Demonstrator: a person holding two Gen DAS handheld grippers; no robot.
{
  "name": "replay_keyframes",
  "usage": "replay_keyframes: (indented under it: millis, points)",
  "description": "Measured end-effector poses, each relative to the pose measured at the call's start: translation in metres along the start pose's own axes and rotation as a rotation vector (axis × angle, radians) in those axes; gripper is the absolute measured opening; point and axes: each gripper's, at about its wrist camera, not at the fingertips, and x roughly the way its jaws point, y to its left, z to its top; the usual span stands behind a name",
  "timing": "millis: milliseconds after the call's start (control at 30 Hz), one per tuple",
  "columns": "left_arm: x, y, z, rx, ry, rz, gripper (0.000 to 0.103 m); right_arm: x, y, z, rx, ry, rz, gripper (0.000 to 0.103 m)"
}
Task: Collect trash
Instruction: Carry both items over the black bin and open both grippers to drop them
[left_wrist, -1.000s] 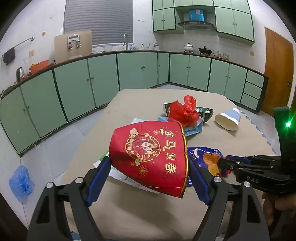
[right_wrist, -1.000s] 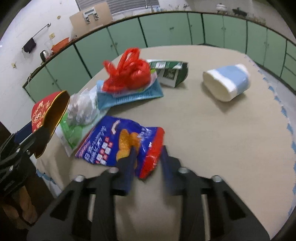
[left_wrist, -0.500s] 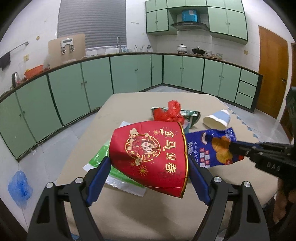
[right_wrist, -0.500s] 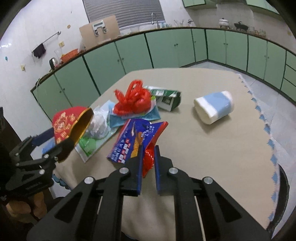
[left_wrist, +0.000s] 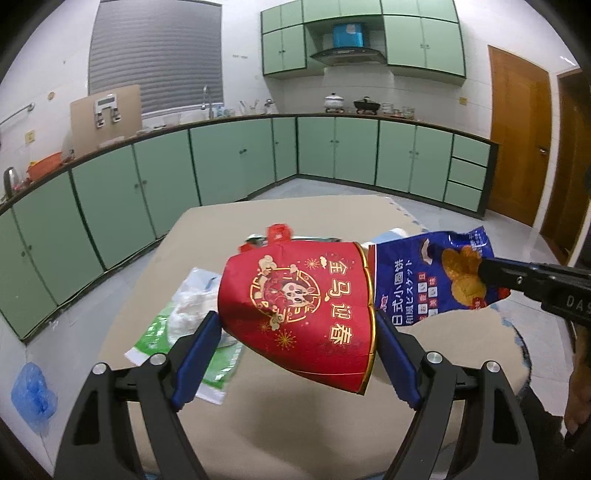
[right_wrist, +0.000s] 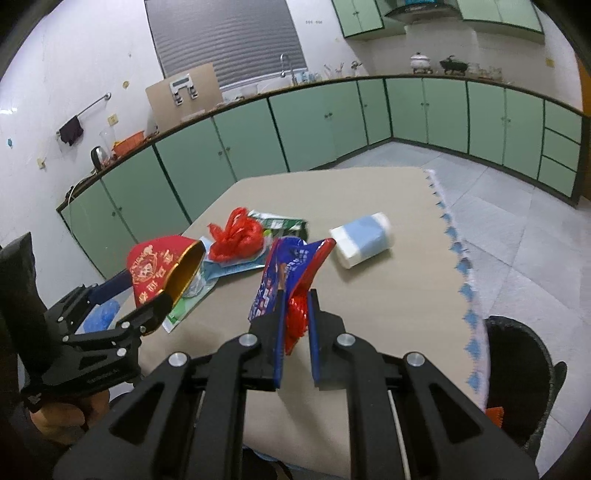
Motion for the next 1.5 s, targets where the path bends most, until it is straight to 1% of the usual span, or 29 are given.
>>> replay_keyframes:
  millis: [233, 433, 500, 667, 833, 900, 967, 1100, 1267, 1400, 1467, 1500]
  points:
    - [0.001, -0.048, 0.009, 0.051, -0.007, -0.088, 0.081, -0.033, -0.043, -0.007, 0.043, -0.031, -0.079, 0.010]
    - [0.011, -0.096, 0.023, 0.093, -0.006, -0.183, 0.081, -0.061, -0.079, -0.013, 0.073, -0.059, -0.150, 0.010]
    - [0.015, -0.116, 0.027, 0.122, -0.007, -0.215, 0.081, -0.070, -0.093, -0.016, 0.085, -0.067, -0.177, 0.010]
    - [0.025, -0.160, 0.035, 0.175, -0.003, -0.296, 0.081, -0.093, -0.139, -0.029, 0.137, -0.077, -0.266, 0.010]
    - [0.043, -0.207, 0.036, 0.212, 0.029, -0.388, 0.081, -0.107, -0.190, -0.049, 0.221, -0.075, -0.340, 0.010]
    - [0.047, -0.226, 0.034, 0.230, 0.038, -0.414, 0.081, -0.110, -0.209, -0.060, 0.246, -0.068, -0.374, 0.010]
    - [0.054, -0.250, 0.031, 0.253, 0.050, -0.445, 0.081, -0.111, -0.222, -0.070, 0.264, -0.058, -0.393, 0.010]
    - [0.068, -0.287, 0.022, 0.287, 0.081, -0.486, 0.081, -0.109, -0.248, -0.090, 0.301, -0.033, -0.429, 0.010]
    - [0.094, -0.318, 0.009, 0.310, 0.142, -0.492, 0.081, -0.099, -0.269, -0.112, 0.339, -0.001, -0.447, 0.010]
    - [0.112, -0.340, 0.002, 0.336, 0.178, -0.495, 0.081, -0.085, -0.279, -0.121, 0.364, 0.029, -0.459, 0.010]
    - [0.117, -0.349, 0.001, 0.350, 0.192, -0.504, 0.081, -0.078, -0.287, -0.126, 0.380, 0.051, -0.464, 0.010]
    - [0.120, -0.354, 0.000, 0.357, 0.200, -0.508, 0.081, -0.071, -0.294, -0.130, 0.394, 0.081, -0.457, 0.011]
